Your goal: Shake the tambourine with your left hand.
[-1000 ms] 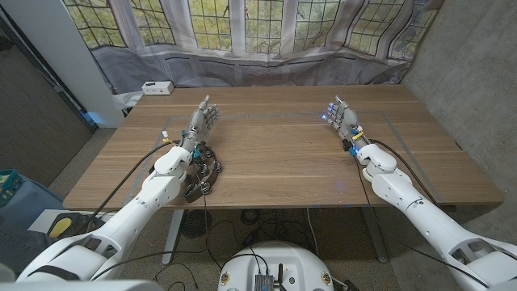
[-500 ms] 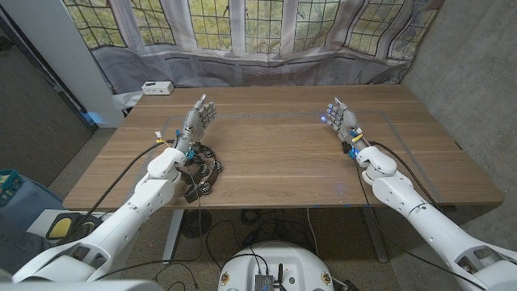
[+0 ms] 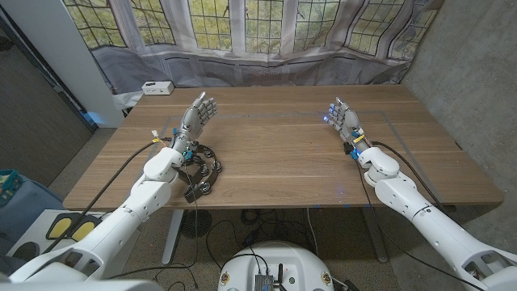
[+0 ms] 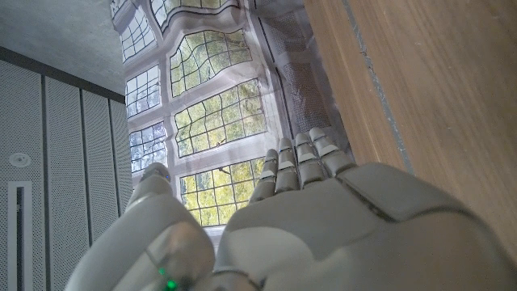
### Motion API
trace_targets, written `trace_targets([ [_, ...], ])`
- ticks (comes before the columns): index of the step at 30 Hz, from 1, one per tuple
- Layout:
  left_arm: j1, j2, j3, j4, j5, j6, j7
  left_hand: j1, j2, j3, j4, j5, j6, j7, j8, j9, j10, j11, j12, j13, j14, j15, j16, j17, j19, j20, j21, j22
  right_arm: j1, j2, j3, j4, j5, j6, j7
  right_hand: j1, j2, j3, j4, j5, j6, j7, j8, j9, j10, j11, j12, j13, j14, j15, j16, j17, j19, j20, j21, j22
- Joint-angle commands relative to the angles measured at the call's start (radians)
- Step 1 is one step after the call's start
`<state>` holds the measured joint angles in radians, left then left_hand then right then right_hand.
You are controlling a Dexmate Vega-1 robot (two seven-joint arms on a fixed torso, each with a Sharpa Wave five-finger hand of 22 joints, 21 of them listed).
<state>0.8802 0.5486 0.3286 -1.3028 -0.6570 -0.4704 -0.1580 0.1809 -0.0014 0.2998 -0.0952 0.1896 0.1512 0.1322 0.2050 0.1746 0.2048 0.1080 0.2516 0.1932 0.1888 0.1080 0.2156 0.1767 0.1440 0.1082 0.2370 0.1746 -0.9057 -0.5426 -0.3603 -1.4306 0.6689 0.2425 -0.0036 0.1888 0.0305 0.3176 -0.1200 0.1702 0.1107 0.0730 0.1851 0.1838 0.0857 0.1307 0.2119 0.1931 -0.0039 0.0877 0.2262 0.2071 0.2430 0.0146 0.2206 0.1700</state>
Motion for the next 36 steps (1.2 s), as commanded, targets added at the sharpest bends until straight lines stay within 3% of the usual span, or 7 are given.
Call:
trace_targets([
  [1, -0.026, -0.030, 0.011, 0.063, 0.036, -0.108, -0.035, 0.014, -0.004, 0.004, -0.007, -0.005, 0.018, 0.012, 0.008, 0.003, 0.023, 0.001, 0.008, 0.003, 0.022, 0.000, 0.009, 0.004, 0.020, -0.001, 0.007, 0.005, 0.034, -0.011, 0.007, 0.038, -0.002, 0.006, 0.028, 0.008, 0.004, 0.001, -0.003, 0.006, 0.004, -0.008, 0.006, 0.003, 0.007, -0.001, 0.006, 0.005, 0.002, 0.009, -0.002, 0.005, 0.004, 0.005, -0.003, 0.003],
  [7, 0.042, -0.003, 0.009, -0.045, 0.119, -0.099, 0.084, 0.017, -0.008, 0.003, -0.012, -0.005, 0.039, 0.010, 0.009, 0.003, 0.040, -0.005, 0.010, 0.004, 0.045, 0.000, 0.010, 0.004, 0.042, 0.008, 0.010, 0.005, 0.061, -0.001, 0.017, 0.110, 0.044, 0.024, 0.109, 0.007, 0.004, 0.000, -0.003, 0.006, 0.006, -0.009, 0.007, 0.003, 0.009, -0.002, 0.006, 0.005, 0.002, 0.008, -0.002, 0.006, 0.003, 0.005, -0.005, 0.003],
  [14, 0.090, 0.023, 0.001, -0.110, 0.136, -0.083, 0.125, 0.021, -0.008, 0.003, -0.016, -0.005, 0.061, 0.009, 0.011, 0.004, 0.060, -0.002, 0.013, 0.004, 0.073, -0.004, 0.013, 0.004, 0.065, 0.015, 0.012, 0.005, 0.073, -0.025, 0.015, 0.109, 0.041, 0.009, 0.138, 0.006, 0.004, -0.002, -0.003, 0.006, 0.011, -0.006, 0.009, 0.003, 0.013, -0.004, 0.007, 0.006, 0.001, 0.007, -0.003, 0.006, 0.001, 0.004, -0.007, 0.003],
  [21, 0.126, 0.056, -0.030, -0.128, 0.131, -0.132, 0.112, 0.025, -0.007, 0.004, -0.019, -0.005, 0.076, 0.008, 0.013, 0.004, 0.070, -0.004, 0.014, 0.005, 0.087, -0.006, 0.014, 0.004, 0.073, 0.018, 0.012, 0.005, 0.043, -0.031, 0.022, 0.049, 0.023, 0.019, 0.088, 0.005, 0.004, -0.003, -0.003, 0.006, 0.013, -0.006, 0.010, 0.003, 0.017, -0.005, 0.008, 0.006, 0.007, 0.003, -0.002, 0.006, 0.005, 0.002, -0.007, 0.003],
  [24, 0.169, 0.081, -0.054, -0.151, 0.128, -0.166, 0.109, 0.028, -0.005, 0.006, -0.020, -0.004, 0.087, 0.005, 0.014, 0.004, 0.079, -0.007, 0.016, 0.005, 0.098, -0.008, 0.015, 0.004, 0.077, 0.020, 0.011, 0.005, 0.010, -0.032, 0.028, 0.001, 0.022, 0.008, 0.043, 0.005, 0.004, -0.004, -0.003, 0.006, 0.014, -0.005, 0.010, 0.003, 0.018, -0.006, 0.008, 0.006, 0.007, 0.003, -0.002, 0.006, 0.005, 0.001, -0.007, 0.003],
  [36, 0.284, 0.135, -0.132, -0.193, 0.154, -0.225, 0.145, 0.037, 0.002, 0.011, -0.024, -0.004, 0.108, 0.001, 0.016, 0.005, 0.096, -0.006, 0.018, 0.006, 0.115, -0.010, 0.014, 0.004, 0.092, 0.024, 0.011, 0.006, -0.043, -0.035, 0.035, -0.081, 0.013, 0.006, -0.018, 0.003, 0.002, -0.006, -0.003, 0.006, 0.017, -0.003, 0.011, 0.003, 0.023, -0.007, 0.008, 0.006, 0.011, 0.004, -0.002, 0.006, 0.009, 0.001, -0.008, 0.004],
])
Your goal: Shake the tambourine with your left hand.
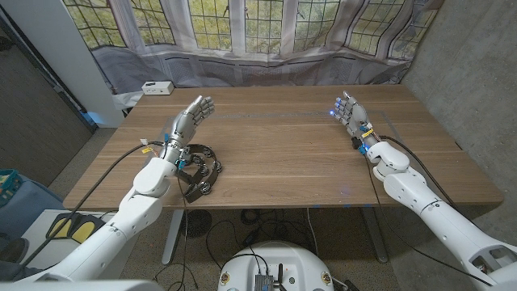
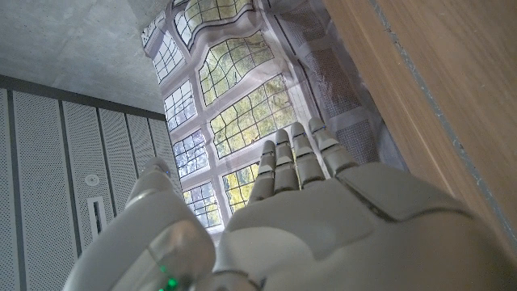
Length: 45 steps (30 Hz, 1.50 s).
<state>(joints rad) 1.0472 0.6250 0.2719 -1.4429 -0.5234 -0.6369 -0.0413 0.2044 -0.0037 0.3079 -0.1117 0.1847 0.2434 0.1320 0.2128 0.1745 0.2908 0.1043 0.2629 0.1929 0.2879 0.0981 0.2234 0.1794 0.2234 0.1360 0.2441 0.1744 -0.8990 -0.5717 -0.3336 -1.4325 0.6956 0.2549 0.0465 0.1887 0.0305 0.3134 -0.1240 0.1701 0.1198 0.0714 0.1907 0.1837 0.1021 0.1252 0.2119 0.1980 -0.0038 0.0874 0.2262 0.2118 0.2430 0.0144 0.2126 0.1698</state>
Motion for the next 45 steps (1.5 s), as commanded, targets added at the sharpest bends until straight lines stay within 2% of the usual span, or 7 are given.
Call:
trace_targets([
  [1, 0.123, 0.062, -0.080, -0.055, 0.022, -0.061, 0.029, 0.014, 0.004, 0.003, -0.008, 0.001, 0.017, 0.002, 0.008, 0.005, 0.011, -0.002, 0.007, 0.006, 0.017, 0.000, 0.006, 0.001, 0.013, -0.004, 0.004, 0.006, -0.051, -0.007, 0.008, -0.082, -0.016, -0.005, -0.068, 0.003, 0.002, -0.003, 0.001, 0.006, 0.009, -0.001, 0.006, 0.003, 0.007, -0.002, 0.008, 0.001, 0.011, 0.004, -0.002, 0.001, 0.009, 0.001, 0.000, 0.004],
  [8, 0.140, 0.070, -0.097, -0.044, 0.042, -0.095, 0.021, 0.019, 0.007, 0.006, -0.011, 0.001, 0.027, 0.001, 0.008, 0.005, 0.018, 0.000, 0.007, 0.006, 0.027, -0.001, 0.006, 0.001, 0.027, -0.004, 0.006, 0.006, -0.071, -0.010, 0.015, -0.112, -0.025, -0.003, -0.098, 0.002, 0.002, -0.004, 0.001, 0.006, 0.010, -0.002, 0.006, 0.003, 0.007, -0.002, 0.008, 0.001, 0.011, 0.003, -0.002, 0.002, 0.010, 0.002, -0.001, 0.004],
  [20, 0.189, 0.081, -0.148, -0.053, 0.146, -0.144, 0.080, 0.034, 0.013, 0.013, -0.018, 0.002, 0.055, -0.003, 0.010, 0.006, 0.043, -0.006, 0.010, 0.007, 0.047, -0.002, 0.005, 0.001, 0.055, 0.000, 0.009, 0.006, -0.109, -0.019, 0.020, -0.162, -0.042, -0.016, -0.149, 0.001, 0.002, -0.005, 0.000, 0.006, 0.012, -0.002, 0.006, 0.003, 0.010, -0.002, 0.007, 0.002, 0.013, 0.003, -0.002, 0.002, 0.010, 0.003, -0.003, 0.004],
  [27, 0.211, 0.077, -0.162, -0.045, 0.128, -0.189, 0.060, 0.041, 0.015, 0.017, -0.022, 0.002, 0.070, -0.002, 0.011, 0.006, 0.057, -0.007, 0.012, 0.008, 0.063, -0.005, 0.006, 0.001, 0.068, -0.001, 0.010, 0.006, -0.123, -0.020, 0.017, -0.185, -0.061, -0.020, -0.176, 0.002, 0.003, -0.006, 0.000, 0.007, 0.013, -0.001, 0.006, 0.003, 0.014, -0.002, 0.008, 0.002, 0.014, 0.003, -0.003, 0.002, 0.010, 0.003, -0.004, 0.004],
  [33, 0.217, 0.060, -0.167, -0.011, 0.125, -0.228, 0.050, 0.046, 0.016, 0.019, -0.024, 0.002, 0.079, -0.003, 0.011, 0.006, 0.066, -0.007, 0.013, 0.008, 0.075, -0.006, 0.006, 0.001, 0.078, -0.001, 0.010, 0.006, -0.130, -0.026, 0.014, -0.205, -0.079, -0.033, -0.197, 0.002, 0.003, -0.006, -0.001, 0.007, 0.012, -0.001, 0.006, 0.003, 0.015, -0.003, 0.008, 0.002, 0.014, 0.002, -0.003, 0.001, 0.010, 0.003, -0.004, 0.004],
  [41, 0.254, 0.052, -0.215, -0.002, 0.226, -0.240, 0.115, 0.053, 0.017, 0.022, -0.027, 0.002, 0.090, -0.002, 0.010, 0.006, 0.078, -0.012, 0.014, 0.008, 0.090, -0.004, 0.007, 0.001, 0.089, 0.001, 0.011, 0.006, -0.135, -0.015, 0.007, -0.215, -0.096, -0.031, -0.219, 0.002, 0.003, -0.007, -0.001, 0.007, 0.013, -0.001, 0.006, 0.003, 0.017, -0.002, 0.008, 0.002, 0.015, 0.004, -0.004, 0.001, 0.011, 0.003, -0.005, 0.004],
  [45, 0.280, 0.050, -0.236, -0.010, 0.276, -0.244, 0.143, 0.055, 0.018, 0.024, -0.028, 0.002, 0.094, -0.002, 0.010, 0.006, 0.080, -0.012, 0.014, 0.008, 0.094, -0.006, 0.007, 0.001, 0.093, 0.001, 0.011, 0.006, -0.116, -0.010, -0.002, -0.201, -0.106, -0.033, -0.213, 0.002, 0.004, -0.008, -0.002, 0.007, 0.013, -0.001, 0.006, 0.003, 0.017, -0.003, 0.008, 0.002, 0.015, 0.004, -0.004, 0.001, 0.011, 0.003, -0.006, 0.004],
])
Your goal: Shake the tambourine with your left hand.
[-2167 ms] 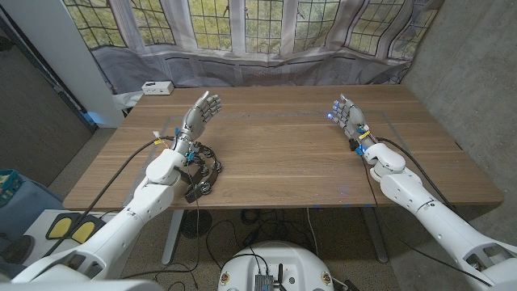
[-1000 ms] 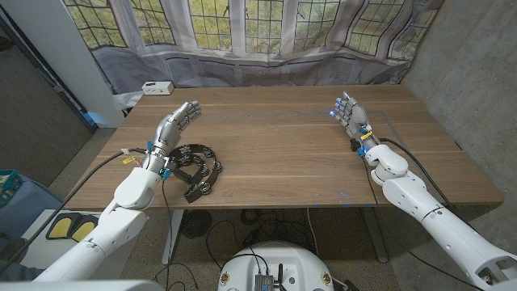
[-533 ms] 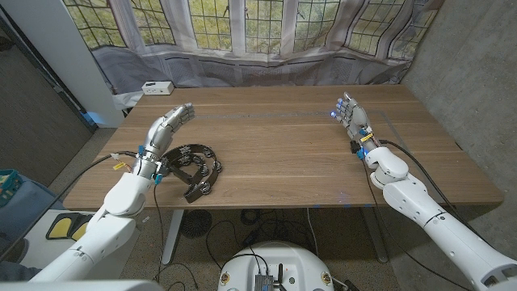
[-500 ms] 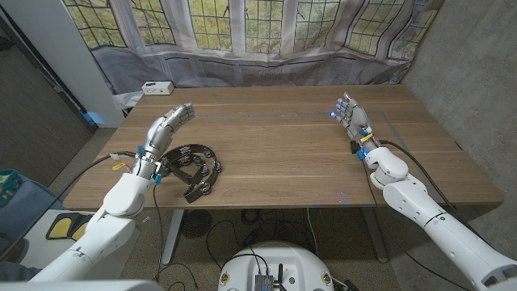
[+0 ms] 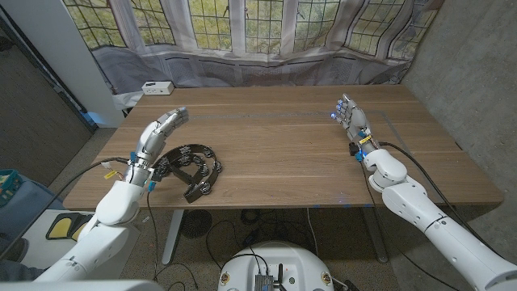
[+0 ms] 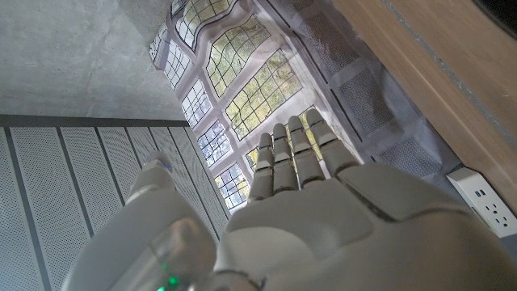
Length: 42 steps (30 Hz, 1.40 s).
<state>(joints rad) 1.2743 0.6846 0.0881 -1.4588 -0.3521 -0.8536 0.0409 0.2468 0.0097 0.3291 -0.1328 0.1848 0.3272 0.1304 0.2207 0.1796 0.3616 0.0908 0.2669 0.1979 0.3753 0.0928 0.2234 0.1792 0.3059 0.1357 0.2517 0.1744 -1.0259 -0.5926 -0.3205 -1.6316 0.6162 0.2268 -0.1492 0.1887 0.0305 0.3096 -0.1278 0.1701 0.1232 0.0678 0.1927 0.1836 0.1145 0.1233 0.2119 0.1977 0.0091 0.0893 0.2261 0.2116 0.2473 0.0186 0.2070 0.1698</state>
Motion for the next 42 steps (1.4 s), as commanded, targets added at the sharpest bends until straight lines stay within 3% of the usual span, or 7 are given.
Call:
trace_targets([
  [1, 0.061, -0.012, -0.062, -0.002, 0.124, -0.023, 0.074, 0.013, 0.005, 0.003, -0.007, 0.002, 0.010, -0.001, 0.002, 0.001, 0.009, 0.004, 0.010, 0.003, 0.007, -0.001, 0.007, 0.002, 0.010, 0.002, 0.003, 0.006, 0.015, 0.013, -0.017, 0.004, -0.029, -0.001, -0.013, 0.002, 0.004, -0.004, 0.002, 0.007, 0.010, 0.002, 0.004, 0.003, 0.005, -0.001, 0.007, 0.003, 0.002, 0.002, -0.004, 0.001, 0.007, -0.001, 0.000, 0.004],
  [8, 0.135, -0.059, -0.163, -0.064, 0.346, 0.010, 0.224, 0.018, 0.006, 0.005, -0.009, 0.003, 0.015, -0.003, 0.001, 0.001, 0.012, 0.004, 0.008, 0.004, 0.011, -0.001, 0.005, 0.002, 0.016, 0.003, 0.002, 0.006, 0.037, 0.033, -0.019, 0.043, -0.013, 0.018, 0.012, 0.003, 0.004, -0.004, 0.002, 0.007, 0.010, 0.002, 0.003, 0.003, 0.005, -0.001, 0.007, 0.003, 0.002, 0.001, -0.004, 0.001, 0.007, -0.001, -0.001, 0.004],
  [16, 0.176, -0.086, -0.229, -0.080, 0.505, 0.022, 0.311, 0.025, 0.008, 0.009, -0.011, 0.003, 0.029, -0.005, 0.001, 0.001, 0.027, -0.003, 0.010, 0.004, 0.027, -0.007, 0.006, 0.002, 0.029, 0.002, 0.002, 0.005, 0.052, 0.041, -0.028, 0.056, -0.021, 0.018, 0.011, 0.003, 0.005, -0.005, 0.001, 0.007, 0.012, 0.003, 0.004, 0.003, 0.007, -0.001, 0.007, 0.003, 0.004, 0.002, -0.004, 0.001, 0.007, 0.000, -0.002, 0.004],
  [24, 0.200, -0.083, -0.267, -0.087, 0.581, 0.039, 0.355, 0.033, 0.012, 0.013, -0.013, 0.004, 0.041, -0.008, 0.001, 0.002, 0.038, -0.003, 0.011, 0.005, 0.039, -0.011, 0.005, 0.002, 0.043, -0.004, 0.003, 0.005, 0.057, 0.048, -0.036, 0.053, -0.035, 0.017, -0.001, 0.003, 0.006, -0.005, 0.001, 0.007, 0.012, 0.002, 0.003, 0.003, 0.007, -0.001, 0.006, 0.003, 0.004, 0.001, -0.005, 0.001, 0.006, 0.000, -0.003, 0.004],
  [42, 0.206, -0.045, -0.317, -0.006, 0.692, -0.035, 0.422, 0.044, 0.015, 0.019, -0.016, 0.004, 0.055, -0.014, -0.001, 0.002, 0.052, -0.012, 0.010, 0.005, 0.053, -0.018, 0.003, 0.002, 0.054, -0.004, 0.000, 0.005, 0.011, 0.051, -0.048, -0.036, -0.087, -0.016, -0.094, 0.005, 0.007, -0.007, 0.000, 0.007, 0.013, 0.001, 0.003, 0.003, 0.009, -0.003, 0.005, 0.004, 0.005, 0.002, -0.006, 0.001, 0.006, 0.000, -0.005, 0.004],
])
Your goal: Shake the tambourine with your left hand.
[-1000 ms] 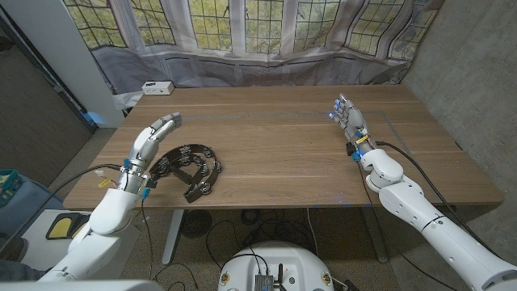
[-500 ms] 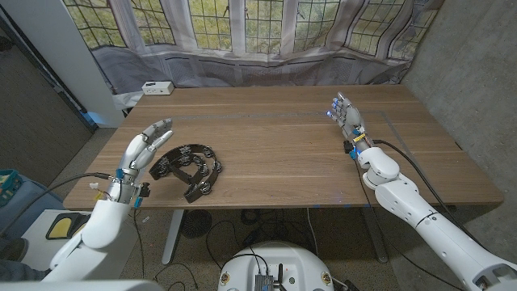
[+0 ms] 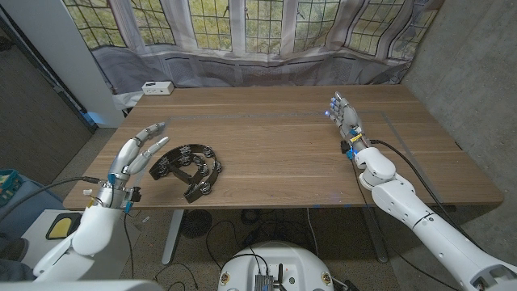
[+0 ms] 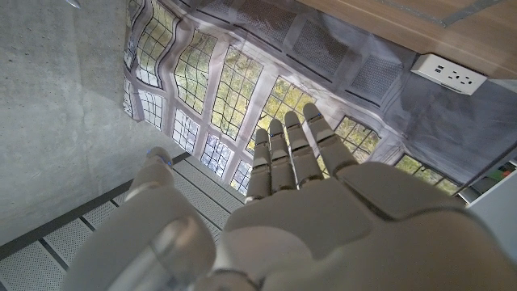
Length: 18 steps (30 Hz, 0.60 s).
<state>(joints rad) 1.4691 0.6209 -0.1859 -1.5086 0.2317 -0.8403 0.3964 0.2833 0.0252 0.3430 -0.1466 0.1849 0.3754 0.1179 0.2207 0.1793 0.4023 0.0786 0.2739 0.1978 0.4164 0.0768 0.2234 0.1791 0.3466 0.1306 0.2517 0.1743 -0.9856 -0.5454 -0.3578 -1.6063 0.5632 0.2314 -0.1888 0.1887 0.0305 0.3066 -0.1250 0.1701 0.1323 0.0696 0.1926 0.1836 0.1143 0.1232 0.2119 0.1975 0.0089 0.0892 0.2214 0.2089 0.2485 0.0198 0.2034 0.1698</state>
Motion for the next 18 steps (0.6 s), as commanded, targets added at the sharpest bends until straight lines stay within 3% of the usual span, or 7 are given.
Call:
trace_targets([
  [1, 0.011, 0.022, -0.044, 0.048, 0.113, -0.051, 0.068, 0.008, 0.000, 0.006, -0.002, 0.004, 0.008, -0.003, -0.001, 0.002, 0.013, -0.002, 0.003, 0.005, 0.013, -0.003, 0.002, 0.002, 0.014, 0.002, 0.000, 0.005, -0.032, 0.004, -0.011, -0.066, -0.037, -0.022, -0.057, 0.005, 0.007, -0.004, -0.003, 0.007, 0.004, 0.000, 0.003, 0.003, 0.009, -0.003, 0.005, 0.004, 0.006, 0.003, -0.001, 0.004, 0.005, -0.001, -0.001, 0.004],
  [12, 0.034, 0.074, -0.060, 0.046, 0.202, -0.016, 0.085, 0.021, 0.006, 0.014, -0.005, 0.005, 0.014, -0.011, -0.004, 0.003, 0.014, -0.010, -0.001, 0.006, 0.018, -0.012, -0.001, 0.002, 0.020, 0.003, -0.002, 0.005, -0.049, 0.007, -0.018, -0.098, -0.059, -0.035, -0.086, 0.006, 0.007, -0.005, -0.004, 0.007, 0.005, -0.001, 0.003, 0.003, 0.010, -0.003, 0.004, 0.004, 0.007, 0.002, -0.002, 0.004, 0.005, -0.001, -0.002, 0.004],
  [15, 0.049, 0.094, -0.062, 0.034, 0.191, 0.005, 0.070, 0.076, 0.031, 0.044, -0.023, 0.006, 0.010, -0.014, -0.009, 0.003, 0.009, -0.019, -0.009, 0.006, 0.016, -0.014, -0.009, 0.001, 0.023, 0.003, -0.008, 0.005, -0.051, 0.016, -0.018, -0.092, -0.041, -0.020, -0.066, 0.006, 0.007, -0.005, -0.004, 0.007, 0.005, -0.002, 0.003, 0.003, 0.010, -0.003, 0.004, 0.004, 0.008, 0.003, -0.002, 0.004, 0.005, -0.001, -0.002, 0.004],
  [18, 0.068, 0.111, -0.069, 0.014, 0.173, 0.031, 0.049, 0.142, 0.033, 0.071, -0.040, 0.002, -0.006, -0.020, -0.018, 0.003, -0.003, -0.024, -0.021, 0.006, 0.006, -0.018, -0.020, 0.000, 0.021, 0.004, -0.018, 0.004, -0.047, 0.023, -0.021, -0.084, -0.028, -0.012, -0.050, 0.006, 0.008, -0.005, -0.004, 0.007, 0.005, -0.001, 0.003, 0.003, 0.011, -0.004, 0.004, 0.004, 0.008, 0.002, -0.002, 0.004, 0.005, -0.001, -0.003, 0.004],
])
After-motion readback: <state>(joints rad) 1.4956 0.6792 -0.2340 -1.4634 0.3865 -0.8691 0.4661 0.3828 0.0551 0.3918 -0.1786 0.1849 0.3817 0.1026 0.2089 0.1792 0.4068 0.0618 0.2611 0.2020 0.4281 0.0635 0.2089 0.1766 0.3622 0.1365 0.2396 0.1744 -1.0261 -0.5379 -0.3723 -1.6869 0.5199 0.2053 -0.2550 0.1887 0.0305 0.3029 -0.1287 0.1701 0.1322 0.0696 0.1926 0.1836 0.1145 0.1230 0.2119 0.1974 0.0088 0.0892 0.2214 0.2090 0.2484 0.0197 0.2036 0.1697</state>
